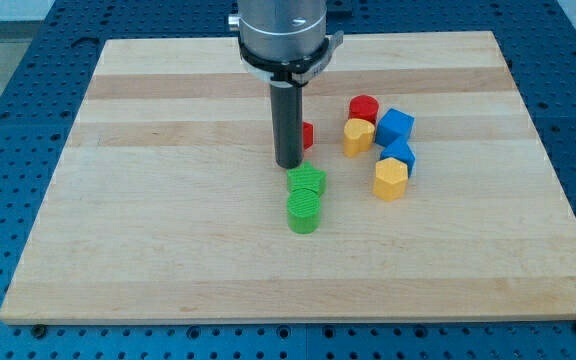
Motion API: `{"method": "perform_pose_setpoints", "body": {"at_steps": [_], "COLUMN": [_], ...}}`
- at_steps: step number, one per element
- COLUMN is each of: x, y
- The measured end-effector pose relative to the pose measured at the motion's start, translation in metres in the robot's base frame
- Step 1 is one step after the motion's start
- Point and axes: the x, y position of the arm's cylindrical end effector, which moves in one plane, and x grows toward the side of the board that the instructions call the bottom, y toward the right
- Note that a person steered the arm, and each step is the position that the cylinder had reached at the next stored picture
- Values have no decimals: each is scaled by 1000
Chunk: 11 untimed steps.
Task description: Slide the red star to the yellow heart
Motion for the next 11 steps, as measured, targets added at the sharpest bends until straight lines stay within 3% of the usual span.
{"method": "perform_pose_setpoints", "body": {"at_steps": [1, 2, 3, 6, 9, 11], "x": [20, 14, -51, -57, -36, -31], "y": [-22, -34, -23, 9, -29, -7]}}
